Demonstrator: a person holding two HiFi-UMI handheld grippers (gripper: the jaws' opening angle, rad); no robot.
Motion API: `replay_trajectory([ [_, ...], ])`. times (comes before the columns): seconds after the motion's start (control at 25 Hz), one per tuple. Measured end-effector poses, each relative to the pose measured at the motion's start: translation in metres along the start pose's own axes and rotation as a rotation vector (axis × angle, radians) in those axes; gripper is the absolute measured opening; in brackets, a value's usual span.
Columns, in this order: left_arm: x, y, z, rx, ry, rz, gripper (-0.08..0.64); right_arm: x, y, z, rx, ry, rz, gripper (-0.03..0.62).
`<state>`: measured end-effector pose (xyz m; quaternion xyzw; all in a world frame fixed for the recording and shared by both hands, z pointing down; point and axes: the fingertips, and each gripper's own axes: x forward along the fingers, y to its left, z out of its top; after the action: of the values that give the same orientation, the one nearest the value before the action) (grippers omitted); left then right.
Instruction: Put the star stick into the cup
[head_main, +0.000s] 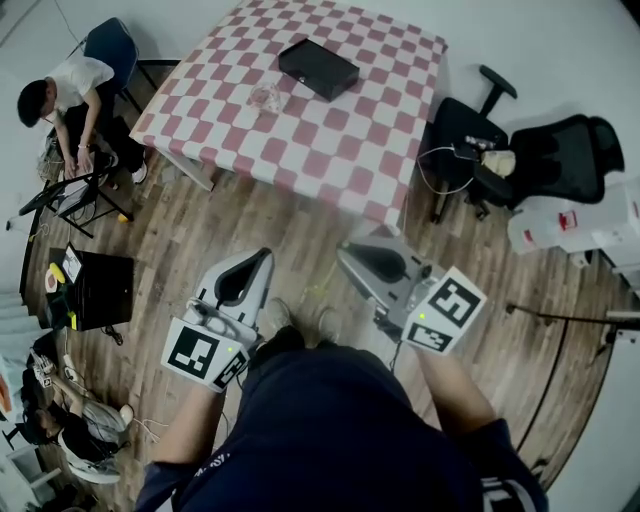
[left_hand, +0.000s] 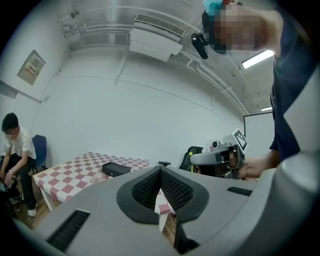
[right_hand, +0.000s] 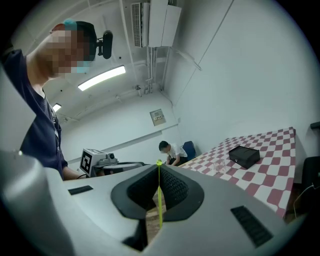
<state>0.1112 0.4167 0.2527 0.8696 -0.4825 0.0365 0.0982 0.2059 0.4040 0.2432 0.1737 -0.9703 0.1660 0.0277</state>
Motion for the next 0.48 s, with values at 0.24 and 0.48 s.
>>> replay_trajectory([
  [0.24, -0.018, 0.003, -0.002, 0.047, 0.002, 0.021, 0.031, 0.001, 0.008, 0.001, 0.002, 0.003, -0.005, 0.021],
  [0.48, -0.039, 0.021, -0.011, 0.031, 0.034, 0.013, 0.031, 0.025, 0.016, 0.004, -0.004, 0.0, -0.026, 0.021],
])
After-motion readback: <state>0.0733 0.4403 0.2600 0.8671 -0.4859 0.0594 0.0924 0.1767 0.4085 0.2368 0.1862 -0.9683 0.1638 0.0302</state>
